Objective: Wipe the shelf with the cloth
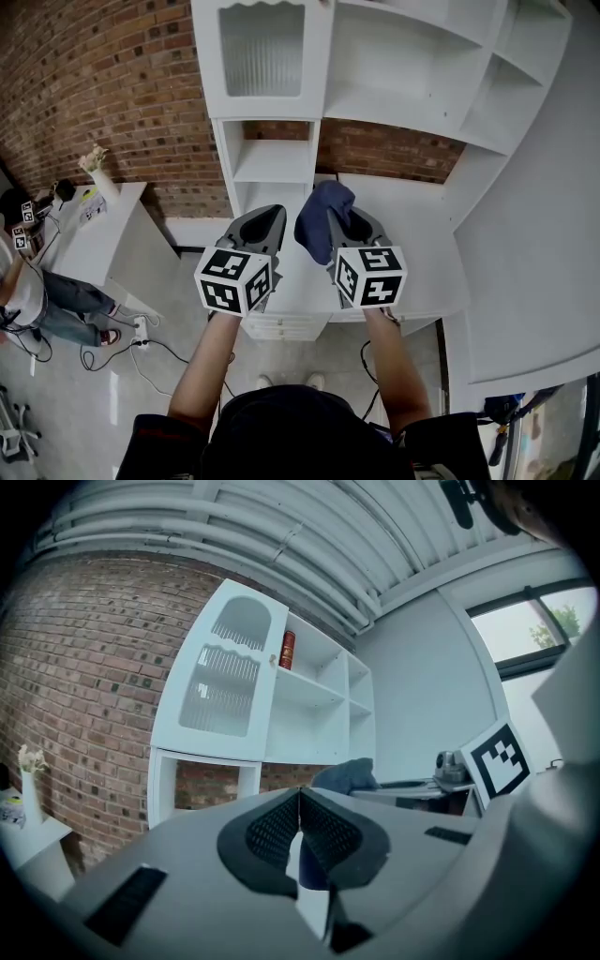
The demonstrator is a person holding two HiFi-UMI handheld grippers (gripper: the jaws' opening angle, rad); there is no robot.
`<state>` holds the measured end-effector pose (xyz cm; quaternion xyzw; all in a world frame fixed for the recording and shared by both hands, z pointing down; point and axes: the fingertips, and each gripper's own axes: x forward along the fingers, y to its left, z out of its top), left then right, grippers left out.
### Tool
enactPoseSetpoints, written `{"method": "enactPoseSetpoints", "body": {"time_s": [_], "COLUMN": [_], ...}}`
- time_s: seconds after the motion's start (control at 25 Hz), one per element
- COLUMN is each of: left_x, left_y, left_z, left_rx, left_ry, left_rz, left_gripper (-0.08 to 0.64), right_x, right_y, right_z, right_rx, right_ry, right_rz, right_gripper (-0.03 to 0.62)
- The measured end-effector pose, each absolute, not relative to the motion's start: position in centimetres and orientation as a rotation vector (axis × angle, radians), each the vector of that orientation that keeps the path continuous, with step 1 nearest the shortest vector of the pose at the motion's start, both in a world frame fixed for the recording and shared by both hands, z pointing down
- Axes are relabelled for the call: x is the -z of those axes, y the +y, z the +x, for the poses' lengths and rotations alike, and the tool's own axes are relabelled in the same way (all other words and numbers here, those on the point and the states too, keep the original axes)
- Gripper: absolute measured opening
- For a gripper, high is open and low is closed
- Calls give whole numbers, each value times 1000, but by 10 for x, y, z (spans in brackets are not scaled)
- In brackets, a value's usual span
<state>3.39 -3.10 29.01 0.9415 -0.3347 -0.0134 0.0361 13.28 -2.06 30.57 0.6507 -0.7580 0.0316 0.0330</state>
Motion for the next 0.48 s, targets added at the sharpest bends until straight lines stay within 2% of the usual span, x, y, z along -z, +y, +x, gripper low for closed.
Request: {"method": "enactPoseSetpoints", "body": {"time_s": [0.48], "left_x": [-291], "left_y": [-34], "left_z": [23], "left_rx": [53], "left_ry": [-1024], "left_rz": [2890], "left_gripper": [17], "right_x": [-310], "right_y": [-22], "right_z": [128], "right_rx": [-101], "right_ry": [-2308], "right_rz": [2008], "right_gripper": [83]}}
